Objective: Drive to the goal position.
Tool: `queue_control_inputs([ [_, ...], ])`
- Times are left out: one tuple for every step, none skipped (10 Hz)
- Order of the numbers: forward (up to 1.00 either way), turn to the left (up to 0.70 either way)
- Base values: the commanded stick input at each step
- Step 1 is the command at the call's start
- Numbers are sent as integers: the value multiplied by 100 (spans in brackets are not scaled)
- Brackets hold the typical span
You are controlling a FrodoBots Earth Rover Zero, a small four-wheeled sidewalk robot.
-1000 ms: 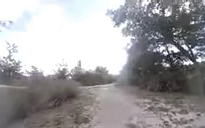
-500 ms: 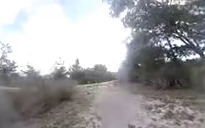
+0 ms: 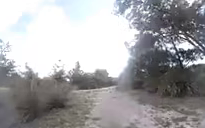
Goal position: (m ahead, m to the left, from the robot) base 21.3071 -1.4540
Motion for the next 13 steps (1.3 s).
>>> queue_control_inputs([
  [85,0],
  [85,0],
  [85,0],
  [85,0],
  [85,0],
  [85,0],
  [85,0],
  [85,0],
  [85,0],
  [85,0],
  [85,0],
  [85,0],
  [85,0],
])
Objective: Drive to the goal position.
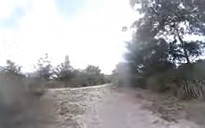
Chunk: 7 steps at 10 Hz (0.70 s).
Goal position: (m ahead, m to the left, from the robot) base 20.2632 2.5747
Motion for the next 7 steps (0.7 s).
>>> queue_control_inputs([
  [85,0],
  [85,0],
  [85,0],
  [85,0],
  [85,0],
  [85,0],
  [85,0],
])
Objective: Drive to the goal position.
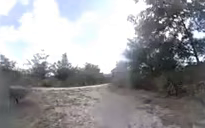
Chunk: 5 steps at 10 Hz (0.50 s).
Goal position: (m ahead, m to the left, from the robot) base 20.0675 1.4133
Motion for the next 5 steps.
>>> queue_control_inputs([
  [85,0],
  [85,3],
  [85,24],
  [85,34],
  [85,15],
])
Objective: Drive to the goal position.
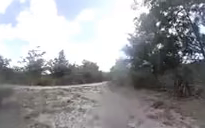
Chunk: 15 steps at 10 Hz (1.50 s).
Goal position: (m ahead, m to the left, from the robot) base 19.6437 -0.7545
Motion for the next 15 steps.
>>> queue_control_inputs([
  [85,0],
  [85,0],
  [85,5],
  [85,34],
  [85,32],
  [85,12],
  [85,0],
  [85,0],
  [85,0],
  [85,0],
  [85,0],
  [85,0],
  [85,0],
  [85,0],
  [85,0],
])
